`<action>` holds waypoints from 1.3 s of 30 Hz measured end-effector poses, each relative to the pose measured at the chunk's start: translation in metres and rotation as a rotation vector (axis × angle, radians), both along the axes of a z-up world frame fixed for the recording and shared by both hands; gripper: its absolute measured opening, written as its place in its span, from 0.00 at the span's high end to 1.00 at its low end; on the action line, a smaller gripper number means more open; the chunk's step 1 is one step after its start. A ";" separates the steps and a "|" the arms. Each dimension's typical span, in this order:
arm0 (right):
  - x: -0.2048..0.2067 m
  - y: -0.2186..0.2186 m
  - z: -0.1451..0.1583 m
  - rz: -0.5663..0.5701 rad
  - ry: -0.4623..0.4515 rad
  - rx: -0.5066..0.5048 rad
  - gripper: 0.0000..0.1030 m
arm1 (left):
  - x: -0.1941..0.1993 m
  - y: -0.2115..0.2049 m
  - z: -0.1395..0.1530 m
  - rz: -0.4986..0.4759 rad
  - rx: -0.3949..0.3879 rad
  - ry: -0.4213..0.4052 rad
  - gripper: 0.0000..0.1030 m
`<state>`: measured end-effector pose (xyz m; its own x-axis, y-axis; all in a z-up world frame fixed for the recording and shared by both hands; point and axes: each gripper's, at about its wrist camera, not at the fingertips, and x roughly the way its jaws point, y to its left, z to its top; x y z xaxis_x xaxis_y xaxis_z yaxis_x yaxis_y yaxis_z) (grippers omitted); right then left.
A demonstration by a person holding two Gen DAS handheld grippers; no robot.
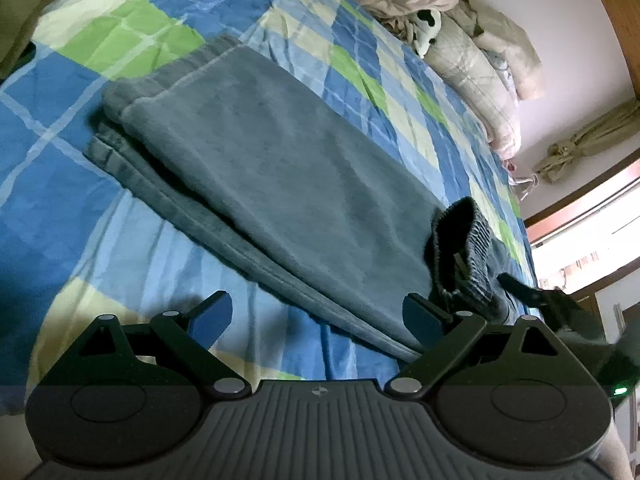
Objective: Fold clothes
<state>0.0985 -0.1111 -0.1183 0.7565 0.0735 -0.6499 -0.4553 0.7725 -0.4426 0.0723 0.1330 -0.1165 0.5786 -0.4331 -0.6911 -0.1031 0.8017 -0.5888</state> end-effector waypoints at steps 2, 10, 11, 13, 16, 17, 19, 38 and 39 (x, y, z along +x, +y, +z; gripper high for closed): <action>0.003 0.006 -0.013 0.008 -0.007 -0.056 0.31 | 0.000 0.001 -0.002 0.003 0.000 0.009 0.08; 0.019 -0.015 -0.014 -0.058 0.013 0.018 0.64 | -0.001 0.007 -0.011 0.026 -0.007 0.041 0.08; 0.022 -0.019 -0.009 -0.069 0.030 0.047 0.68 | -0.001 0.008 -0.011 0.027 -0.011 0.040 0.08; 0.023 -0.018 -0.003 -0.079 0.034 0.065 0.70 | -0.002 0.008 -0.011 0.029 -0.020 0.034 0.08; 0.019 -0.017 0.022 -0.095 -0.004 0.107 0.70 | -0.004 0.008 -0.009 0.025 -0.029 0.026 0.08; 0.017 -0.016 0.027 -0.096 -0.014 0.112 0.70 | -0.004 0.007 -0.009 0.022 -0.030 0.023 0.08; 0.012 -0.014 0.033 -0.074 -0.017 0.121 0.70 | -0.005 0.007 -0.008 0.016 -0.028 0.019 0.08; -0.006 -0.001 0.026 0.025 0.060 0.195 0.47 | 0.000 0.006 -0.009 0.033 -0.026 0.020 0.08; -0.003 -0.007 0.034 0.020 0.054 0.234 0.47 | 0.002 0.005 -0.008 0.029 -0.022 0.015 0.08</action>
